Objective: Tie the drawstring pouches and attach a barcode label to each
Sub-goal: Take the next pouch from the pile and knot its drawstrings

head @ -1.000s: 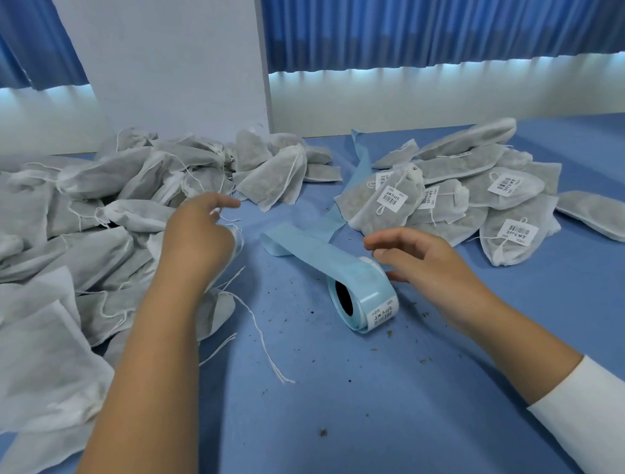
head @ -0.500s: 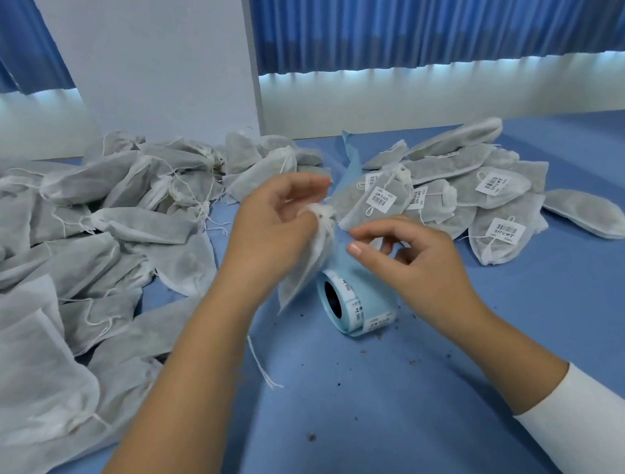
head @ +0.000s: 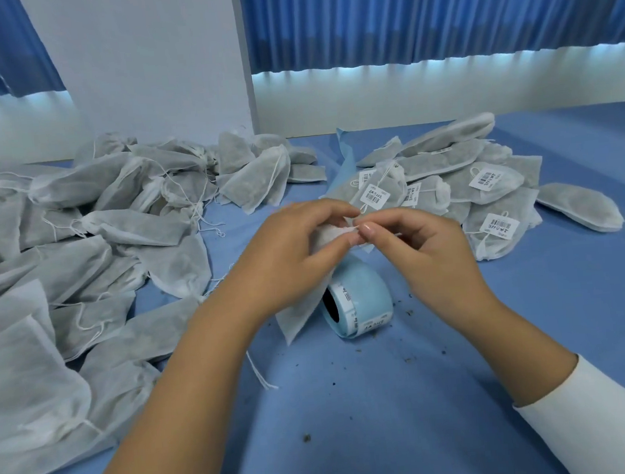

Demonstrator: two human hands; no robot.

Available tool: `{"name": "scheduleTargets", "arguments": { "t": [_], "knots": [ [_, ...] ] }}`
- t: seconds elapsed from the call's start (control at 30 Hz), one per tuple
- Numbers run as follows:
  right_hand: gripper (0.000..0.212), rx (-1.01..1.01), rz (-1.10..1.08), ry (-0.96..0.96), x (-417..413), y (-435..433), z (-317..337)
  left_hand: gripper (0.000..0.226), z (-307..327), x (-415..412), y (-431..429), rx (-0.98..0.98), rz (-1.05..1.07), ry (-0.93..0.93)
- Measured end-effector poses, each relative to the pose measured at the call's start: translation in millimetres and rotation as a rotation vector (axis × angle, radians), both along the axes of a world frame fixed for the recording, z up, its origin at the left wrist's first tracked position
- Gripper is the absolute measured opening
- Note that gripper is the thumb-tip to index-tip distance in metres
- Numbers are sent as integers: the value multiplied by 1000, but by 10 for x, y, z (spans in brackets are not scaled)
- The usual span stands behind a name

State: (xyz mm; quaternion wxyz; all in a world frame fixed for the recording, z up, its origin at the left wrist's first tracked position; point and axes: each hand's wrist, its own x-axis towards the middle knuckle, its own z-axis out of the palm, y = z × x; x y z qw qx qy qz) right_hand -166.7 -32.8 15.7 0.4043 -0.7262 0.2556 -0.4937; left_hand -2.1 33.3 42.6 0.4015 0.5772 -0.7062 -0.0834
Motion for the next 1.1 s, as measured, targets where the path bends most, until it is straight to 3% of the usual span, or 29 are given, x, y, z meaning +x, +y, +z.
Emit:
{"name": "scheduleTargets", "arguments": {
  "t": [0.13, 0.23, 0.37, 0.53, 0.7, 0.8, 0.97, 1.03, 1.1],
  "knots": [
    [12, -158, -75, 141, -22, -37, -21, 13, 39, 114, 16, -25, 24, -178],
    [9, -309, -114, 239, -24, -59, -47, 13, 63, 137, 37, 28, 57, -165],
    [7, -399, -174, 221, -45, -78, -42, 27, 115, 84, 76, 173, 70, 103],
    [13, -392, -286, 96, -48, -73, -20, 26, 205, 30, 98, 303, -37, 559],
    [6, -412, -289, 203, -8, -56, -55, 27, 147, -53, 33, 274, -148, 865],
    [8, -483, -200, 329, 15, -8, -44, 18, 103, -43, 5, 252, -59, 789],
    [17, -547, -142, 382, -26, 54, 36, 14, 101, 22, 36, 213, 44, 457],
    [18, -588, -160, 394, -58, 37, 76, 11, 126, 38, 76, 314, -23, 335],
    [24, -649, -195, 408, -81, 9, 102, 14, 148, 21, 112, 412, -143, 328]
  ]
}}
